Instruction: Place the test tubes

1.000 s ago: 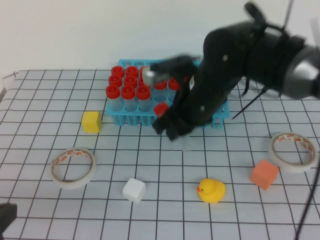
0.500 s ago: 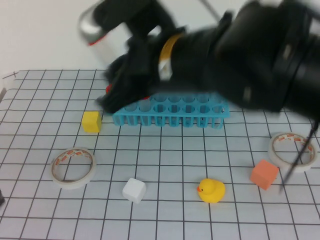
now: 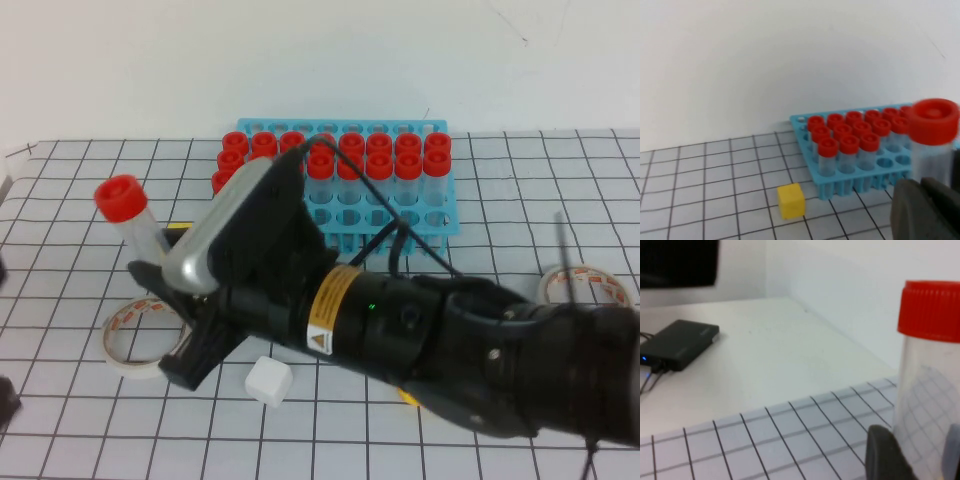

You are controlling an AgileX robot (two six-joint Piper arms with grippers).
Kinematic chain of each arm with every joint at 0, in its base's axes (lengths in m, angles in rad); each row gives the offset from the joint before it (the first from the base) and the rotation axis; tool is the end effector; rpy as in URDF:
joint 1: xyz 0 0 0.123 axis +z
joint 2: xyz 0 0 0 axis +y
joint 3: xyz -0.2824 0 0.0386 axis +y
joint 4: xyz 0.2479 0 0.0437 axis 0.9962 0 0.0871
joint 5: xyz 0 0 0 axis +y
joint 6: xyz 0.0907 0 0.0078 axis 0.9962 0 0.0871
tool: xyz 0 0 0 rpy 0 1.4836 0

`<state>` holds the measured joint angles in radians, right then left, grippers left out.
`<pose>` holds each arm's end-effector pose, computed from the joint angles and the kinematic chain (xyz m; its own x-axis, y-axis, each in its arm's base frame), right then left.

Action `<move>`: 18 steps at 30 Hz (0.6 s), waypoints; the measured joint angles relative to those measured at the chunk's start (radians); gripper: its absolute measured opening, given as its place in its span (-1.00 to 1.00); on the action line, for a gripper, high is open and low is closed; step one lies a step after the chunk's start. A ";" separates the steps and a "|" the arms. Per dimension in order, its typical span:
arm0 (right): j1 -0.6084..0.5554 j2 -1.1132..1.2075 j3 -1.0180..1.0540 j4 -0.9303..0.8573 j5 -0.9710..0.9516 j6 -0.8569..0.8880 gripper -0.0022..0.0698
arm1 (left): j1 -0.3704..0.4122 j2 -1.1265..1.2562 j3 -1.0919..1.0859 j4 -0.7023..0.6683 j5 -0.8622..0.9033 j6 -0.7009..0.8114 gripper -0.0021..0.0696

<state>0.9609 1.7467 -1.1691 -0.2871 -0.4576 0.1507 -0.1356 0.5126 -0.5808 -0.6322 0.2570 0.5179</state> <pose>0.2251 0.3419 0.2910 0.0676 -0.0904 -0.9936 -0.8827 0.4588 -0.1018 0.1042 -0.0281 0.3507 -0.0805 -0.0871 -0.9929 0.2757 0.9554 -0.1062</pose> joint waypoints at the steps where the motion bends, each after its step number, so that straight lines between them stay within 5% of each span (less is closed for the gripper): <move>1: 0.000 0.009 0.001 -0.007 -0.024 -0.003 -0.28 | -0.014 0.000 0.000 0.000 0.005 0.020 -0.95; 9: 0.001 0.071 0.008 -0.080 -0.244 -0.002 -0.28 | -0.073 0.000 0.000 -0.042 0.013 0.092 -0.88; 18: 0.002 0.085 0.008 -0.135 -0.274 0.014 -0.28 | -0.073 0.000 0.000 -0.079 0.000 0.121 0.16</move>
<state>0.9632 1.8315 -1.1612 -0.4219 -0.7317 0.1647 -0.2087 0.5126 -0.5808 -0.7116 0.2569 0.6389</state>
